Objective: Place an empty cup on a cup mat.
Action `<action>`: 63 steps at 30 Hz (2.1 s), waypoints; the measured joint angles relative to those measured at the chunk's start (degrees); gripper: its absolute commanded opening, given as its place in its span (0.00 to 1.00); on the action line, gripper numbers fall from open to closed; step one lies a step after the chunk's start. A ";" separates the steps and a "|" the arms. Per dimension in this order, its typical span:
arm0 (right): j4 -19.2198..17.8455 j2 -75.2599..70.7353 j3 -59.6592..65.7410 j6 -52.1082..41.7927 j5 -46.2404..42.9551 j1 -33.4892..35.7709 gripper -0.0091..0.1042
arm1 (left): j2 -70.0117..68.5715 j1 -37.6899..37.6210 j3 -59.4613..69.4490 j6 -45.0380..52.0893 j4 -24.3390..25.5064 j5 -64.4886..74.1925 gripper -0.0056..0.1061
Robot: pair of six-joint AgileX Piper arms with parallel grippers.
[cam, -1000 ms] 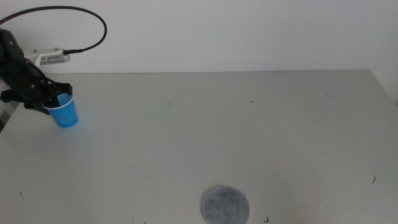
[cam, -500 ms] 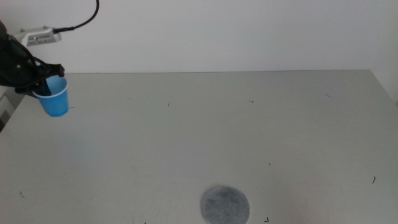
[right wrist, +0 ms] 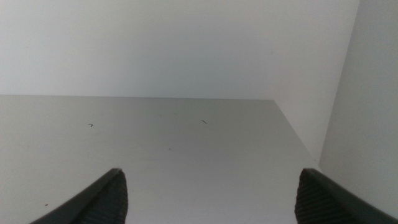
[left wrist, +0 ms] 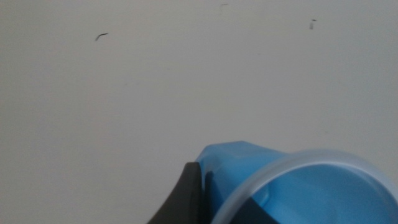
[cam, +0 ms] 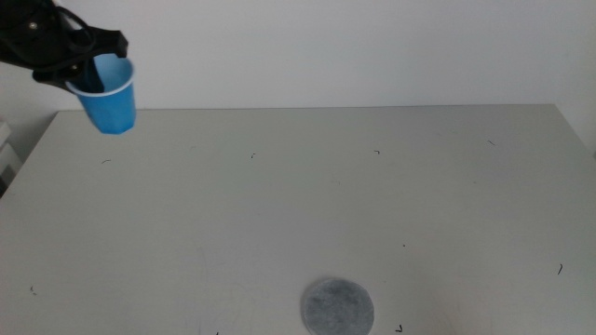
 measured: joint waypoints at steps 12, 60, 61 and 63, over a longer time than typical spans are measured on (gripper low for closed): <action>0.00 0.00 0.00 0.00 0.00 0.00 0.91 | -3.05 -20.52 0.00 -4.97 0.28 0.33 0.05; 0.00 0.00 0.00 0.00 0.00 0.00 0.91 | 22.64 -42.70 0.00 -6.42 -3.90 -1.19 0.05; 0.00 0.00 0.00 0.00 0.00 0.00 0.91 | 22.76 -42.95 0.00 -6.42 -3.90 -1.19 0.05; 0.00 0.00 0.00 0.00 0.00 0.00 0.91 | 22.76 -43.18 0.00 -6.42 -3.90 -1.19 0.05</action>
